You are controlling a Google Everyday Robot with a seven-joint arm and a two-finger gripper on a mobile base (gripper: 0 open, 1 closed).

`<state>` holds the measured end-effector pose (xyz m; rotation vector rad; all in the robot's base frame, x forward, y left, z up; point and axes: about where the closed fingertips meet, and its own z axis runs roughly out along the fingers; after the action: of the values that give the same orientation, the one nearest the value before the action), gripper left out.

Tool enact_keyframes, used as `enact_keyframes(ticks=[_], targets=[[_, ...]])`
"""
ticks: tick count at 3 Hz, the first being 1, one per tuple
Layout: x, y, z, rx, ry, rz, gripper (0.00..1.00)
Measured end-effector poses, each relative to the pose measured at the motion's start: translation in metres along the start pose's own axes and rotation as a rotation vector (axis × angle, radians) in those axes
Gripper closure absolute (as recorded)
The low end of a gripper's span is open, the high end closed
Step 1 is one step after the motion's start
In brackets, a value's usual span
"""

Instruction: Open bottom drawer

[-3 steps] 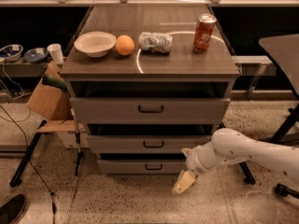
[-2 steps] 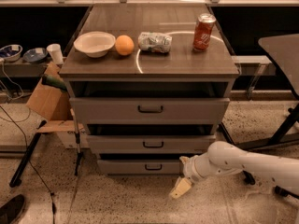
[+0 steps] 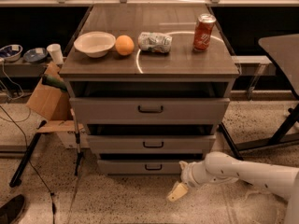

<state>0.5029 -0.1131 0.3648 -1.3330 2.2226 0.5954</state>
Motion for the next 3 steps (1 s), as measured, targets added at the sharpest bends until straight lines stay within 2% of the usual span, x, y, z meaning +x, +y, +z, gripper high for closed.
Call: enact_keyframes(ticks=[1,3], targets=[[-0.018,-0.007,0.029,0.001,-0.043,0.029,0.00],[-0.029,-0.040,0.097,-0.006,-0.117,0.130,0.00]])
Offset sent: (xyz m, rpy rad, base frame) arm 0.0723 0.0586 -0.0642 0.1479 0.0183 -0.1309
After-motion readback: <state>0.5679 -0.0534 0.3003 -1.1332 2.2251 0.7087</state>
